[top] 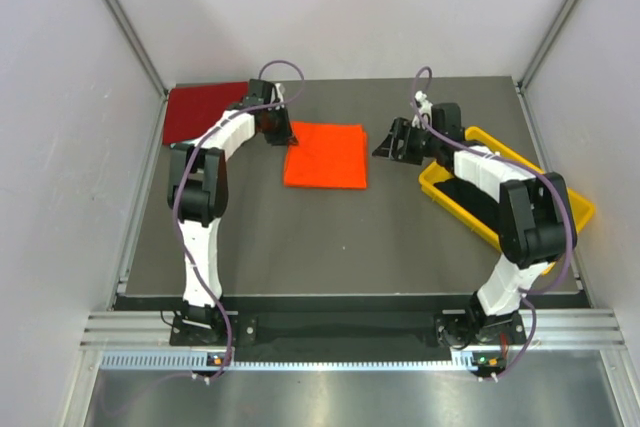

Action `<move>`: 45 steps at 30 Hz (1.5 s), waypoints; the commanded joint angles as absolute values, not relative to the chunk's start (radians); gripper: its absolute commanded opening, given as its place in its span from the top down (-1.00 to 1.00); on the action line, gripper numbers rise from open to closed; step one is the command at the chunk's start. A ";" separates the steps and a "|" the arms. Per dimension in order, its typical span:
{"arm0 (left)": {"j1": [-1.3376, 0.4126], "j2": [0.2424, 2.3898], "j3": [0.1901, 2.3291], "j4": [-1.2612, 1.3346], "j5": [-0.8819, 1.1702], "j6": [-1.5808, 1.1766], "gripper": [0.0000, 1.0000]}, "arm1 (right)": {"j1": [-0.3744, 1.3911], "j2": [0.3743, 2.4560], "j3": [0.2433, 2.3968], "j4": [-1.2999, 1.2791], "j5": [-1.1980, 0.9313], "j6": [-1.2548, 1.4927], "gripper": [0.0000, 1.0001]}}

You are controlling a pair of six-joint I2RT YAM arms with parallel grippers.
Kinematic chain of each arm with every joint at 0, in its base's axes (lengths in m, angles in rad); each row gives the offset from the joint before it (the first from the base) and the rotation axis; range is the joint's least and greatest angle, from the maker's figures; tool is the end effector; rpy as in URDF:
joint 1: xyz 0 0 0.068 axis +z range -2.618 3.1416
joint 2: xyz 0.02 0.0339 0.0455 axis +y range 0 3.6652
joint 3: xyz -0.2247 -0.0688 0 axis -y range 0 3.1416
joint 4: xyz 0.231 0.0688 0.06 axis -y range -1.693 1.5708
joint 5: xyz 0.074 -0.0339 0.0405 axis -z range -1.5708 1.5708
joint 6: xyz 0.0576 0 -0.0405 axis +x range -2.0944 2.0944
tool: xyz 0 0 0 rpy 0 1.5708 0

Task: Fold and stack the t-shirts
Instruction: Neatly place the folded tshirt to the corner

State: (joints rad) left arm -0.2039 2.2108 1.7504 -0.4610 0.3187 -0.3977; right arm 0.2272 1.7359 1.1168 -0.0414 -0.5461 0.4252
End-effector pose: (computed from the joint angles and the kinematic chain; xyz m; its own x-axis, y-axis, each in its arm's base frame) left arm 0.4523 -0.1120 0.1423 -0.8654 -0.1966 -0.4609 0.0463 0.8845 -0.4643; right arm 0.3608 0.1141 0.1744 -0.7888 0.1794 -0.5879 -0.2928 0.7313 0.6160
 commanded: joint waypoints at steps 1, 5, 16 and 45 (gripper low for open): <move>-0.198 2.102 1.813 -0.554 0.219 -0.295 1.00 | 0.238 1.666 1.100 0.031 -0.560 0.457 -0.42; -0.198 2.065 1.844 -0.607 0.163 -0.201 1.00 | 0.244 1.658 1.094 0.037 -0.561 0.465 -0.41; -0.196 1.986 1.925 -0.571 -0.087 0.083 1.00 | 0.245 1.675 1.091 0.041 -0.561 0.477 -0.41; -0.052 2.161 2.264 -0.514 -0.241 0.343 1.00 | 0.249 1.706 1.109 0.046 -0.552 0.442 -0.43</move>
State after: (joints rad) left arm -0.0696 2.1525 2.2036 -0.5919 -0.2039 0.2790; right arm 0.2356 1.7050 1.0870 0.0200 -0.5472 0.4709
